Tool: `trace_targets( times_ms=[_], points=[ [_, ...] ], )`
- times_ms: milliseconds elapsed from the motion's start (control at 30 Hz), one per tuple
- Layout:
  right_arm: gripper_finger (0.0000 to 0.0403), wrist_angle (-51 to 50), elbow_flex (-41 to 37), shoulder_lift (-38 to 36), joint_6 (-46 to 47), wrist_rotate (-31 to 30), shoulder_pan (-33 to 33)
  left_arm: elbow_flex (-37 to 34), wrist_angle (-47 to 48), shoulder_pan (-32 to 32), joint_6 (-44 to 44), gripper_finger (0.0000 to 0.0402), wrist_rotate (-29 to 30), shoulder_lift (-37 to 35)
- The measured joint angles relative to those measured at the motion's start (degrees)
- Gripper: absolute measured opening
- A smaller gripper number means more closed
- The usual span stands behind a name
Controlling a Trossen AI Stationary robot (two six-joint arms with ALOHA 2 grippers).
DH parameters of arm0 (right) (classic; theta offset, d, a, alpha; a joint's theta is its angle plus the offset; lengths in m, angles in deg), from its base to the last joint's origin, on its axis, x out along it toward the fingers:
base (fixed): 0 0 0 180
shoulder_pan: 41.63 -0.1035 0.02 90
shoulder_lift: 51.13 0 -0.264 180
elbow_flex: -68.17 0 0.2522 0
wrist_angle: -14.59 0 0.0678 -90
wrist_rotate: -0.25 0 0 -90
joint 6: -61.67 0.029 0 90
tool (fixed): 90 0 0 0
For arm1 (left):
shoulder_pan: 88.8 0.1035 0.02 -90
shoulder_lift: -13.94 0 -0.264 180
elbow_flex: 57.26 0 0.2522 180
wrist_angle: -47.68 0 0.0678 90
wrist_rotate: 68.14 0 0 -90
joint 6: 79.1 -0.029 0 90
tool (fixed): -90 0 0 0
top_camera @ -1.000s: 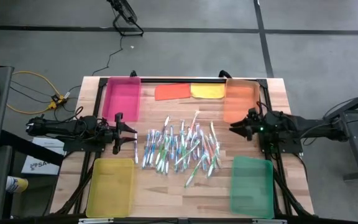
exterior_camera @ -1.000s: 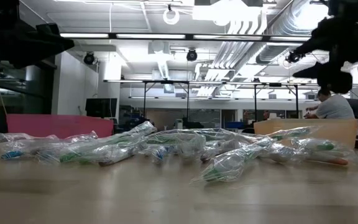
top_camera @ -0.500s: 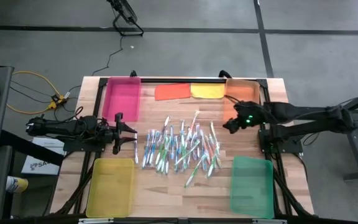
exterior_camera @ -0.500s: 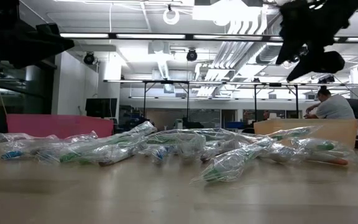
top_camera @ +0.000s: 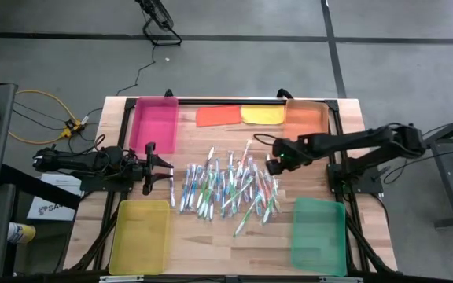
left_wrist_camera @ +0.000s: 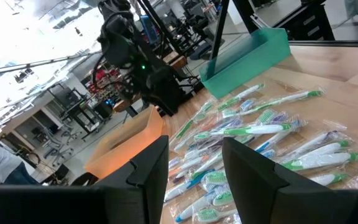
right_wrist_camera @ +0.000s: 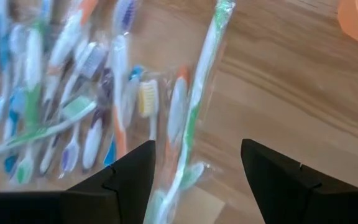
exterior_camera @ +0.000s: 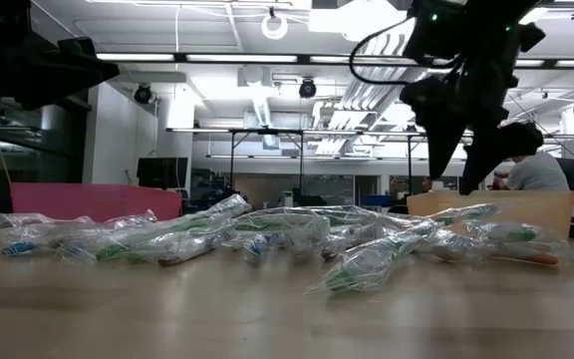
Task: Pick & Place Toothbrushes
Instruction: Put the green toothbrush into the orange bin
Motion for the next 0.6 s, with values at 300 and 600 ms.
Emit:
trace_targets(
  times_ms=[300, 600],
  points=[
    [0.0231, 5.1, 0.2, 7.5, 1.8, -3.3, -1.9, 0.0, 0.0, 0.0, 0.0, 0.0147, 0.0, 0.0],
    [0.0200, 4.5, 2.9, 12.9, 2.2, -4.1, -1.4, 0.0, 0.0, 0.0, 0.0, 0.0147, 0.0, 0.0]
  ],
)
